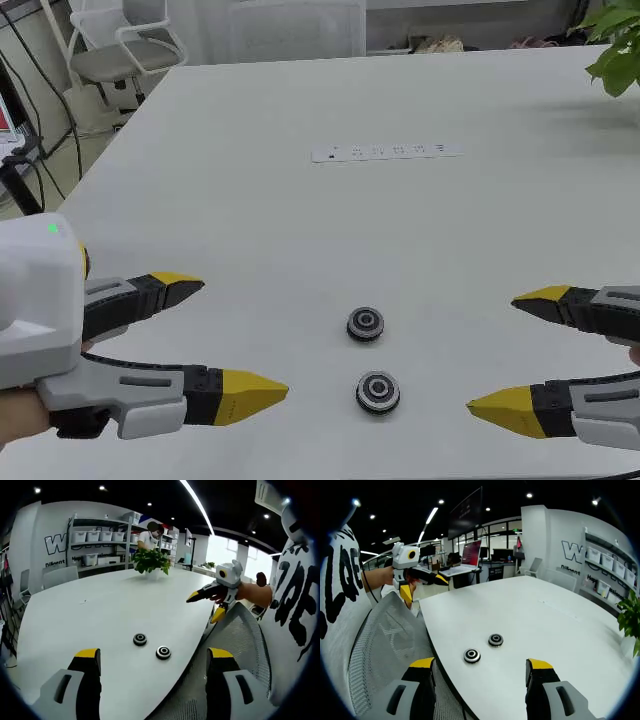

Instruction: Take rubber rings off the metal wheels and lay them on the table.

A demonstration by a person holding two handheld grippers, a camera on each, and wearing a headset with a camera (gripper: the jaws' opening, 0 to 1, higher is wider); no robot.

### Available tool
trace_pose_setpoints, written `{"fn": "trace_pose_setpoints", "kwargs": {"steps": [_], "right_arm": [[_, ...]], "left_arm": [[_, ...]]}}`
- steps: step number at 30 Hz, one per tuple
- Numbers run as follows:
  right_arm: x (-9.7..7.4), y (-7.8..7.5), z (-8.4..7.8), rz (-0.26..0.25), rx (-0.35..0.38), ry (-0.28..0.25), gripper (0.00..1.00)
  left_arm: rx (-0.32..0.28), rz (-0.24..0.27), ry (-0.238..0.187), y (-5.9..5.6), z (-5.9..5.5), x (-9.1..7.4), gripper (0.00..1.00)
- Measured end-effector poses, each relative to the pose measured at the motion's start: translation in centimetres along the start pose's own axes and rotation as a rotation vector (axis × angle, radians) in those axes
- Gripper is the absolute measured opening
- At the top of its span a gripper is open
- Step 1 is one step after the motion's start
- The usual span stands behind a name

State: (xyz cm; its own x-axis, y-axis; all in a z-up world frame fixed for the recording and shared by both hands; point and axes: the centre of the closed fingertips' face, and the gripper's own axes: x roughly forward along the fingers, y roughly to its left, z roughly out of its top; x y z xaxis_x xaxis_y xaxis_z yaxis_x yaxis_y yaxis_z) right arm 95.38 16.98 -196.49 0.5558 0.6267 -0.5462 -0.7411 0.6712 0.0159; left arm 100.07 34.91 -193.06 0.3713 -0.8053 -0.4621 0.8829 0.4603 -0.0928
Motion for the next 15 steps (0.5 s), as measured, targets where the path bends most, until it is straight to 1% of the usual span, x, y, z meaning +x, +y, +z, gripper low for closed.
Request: {"fn": "trace_pose_setpoints", "kwargs": {"steps": [8,15], "right_arm": [[-0.34,0.27,-0.01,0.000,-0.002,-0.001,0.71],[-0.58,0.45,0.32,0.002,-0.006,-0.007,0.71]], "left_arm": [[0.008,0.002,0.003,-0.22,0.05,-0.30,0.85],[0.014,0.008,-0.001,-0.39,0.25,-0.67,0.85]]}}
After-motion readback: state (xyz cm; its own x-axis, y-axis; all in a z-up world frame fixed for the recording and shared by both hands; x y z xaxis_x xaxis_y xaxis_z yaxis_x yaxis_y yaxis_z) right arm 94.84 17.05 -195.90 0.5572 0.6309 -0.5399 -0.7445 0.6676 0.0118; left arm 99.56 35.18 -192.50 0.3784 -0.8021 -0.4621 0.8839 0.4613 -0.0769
